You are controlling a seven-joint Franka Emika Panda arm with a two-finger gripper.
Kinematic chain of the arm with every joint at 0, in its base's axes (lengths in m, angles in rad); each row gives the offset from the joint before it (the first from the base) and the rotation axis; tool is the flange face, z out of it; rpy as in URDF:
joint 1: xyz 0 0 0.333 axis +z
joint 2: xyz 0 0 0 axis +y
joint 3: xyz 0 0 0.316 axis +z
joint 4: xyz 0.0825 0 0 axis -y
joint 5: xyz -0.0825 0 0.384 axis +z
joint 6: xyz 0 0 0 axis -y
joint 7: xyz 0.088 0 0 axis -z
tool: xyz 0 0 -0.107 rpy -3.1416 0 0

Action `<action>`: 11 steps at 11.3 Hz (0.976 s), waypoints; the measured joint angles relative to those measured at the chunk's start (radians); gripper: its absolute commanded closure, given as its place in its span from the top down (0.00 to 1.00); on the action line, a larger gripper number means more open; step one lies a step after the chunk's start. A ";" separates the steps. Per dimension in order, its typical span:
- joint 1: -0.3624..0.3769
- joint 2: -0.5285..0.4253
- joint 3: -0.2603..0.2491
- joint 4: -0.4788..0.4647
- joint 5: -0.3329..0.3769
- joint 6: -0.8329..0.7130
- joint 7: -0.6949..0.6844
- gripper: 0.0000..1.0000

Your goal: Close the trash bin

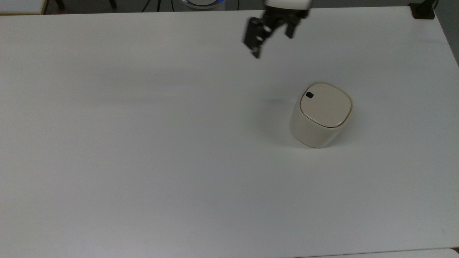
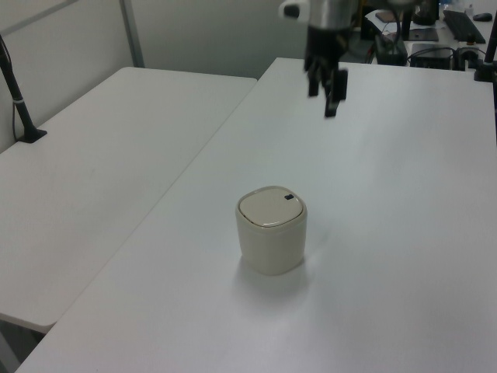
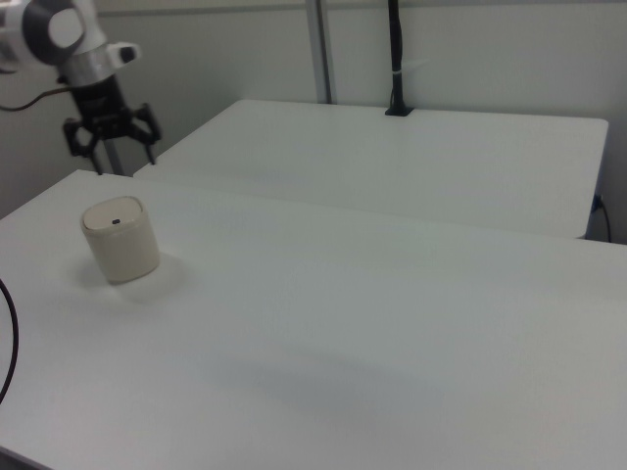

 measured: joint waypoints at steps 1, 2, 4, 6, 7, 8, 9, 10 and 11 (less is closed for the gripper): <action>-0.033 -0.017 -0.013 -0.001 0.000 -0.029 0.007 1.00; -0.074 -0.036 -0.024 -0.001 0.000 -0.060 0.023 1.00; -0.173 -0.077 -0.034 -0.003 0.001 -0.138 0.118 1.00; -0.230 -0.098 -0.035 -0.011 0.001 -0.165 0.255 1.00; -0.242 -0.098 -0.034 -0.013 0.001 -0.165 0.296 1.00; -0.253 -0.098 -0.034 -0.014 0.001 -0.165 0.327 1.00; -0.266 -0.098 -0.035 -0.014 0.001 -0.165 0.374 1.00; -0.275 -0.098 -0.035 -0.014 0.001 -0.165 0.425 1.00; -0.278 -0.099 -0.035 -0.014 0.001 -0.165 0.468 1.00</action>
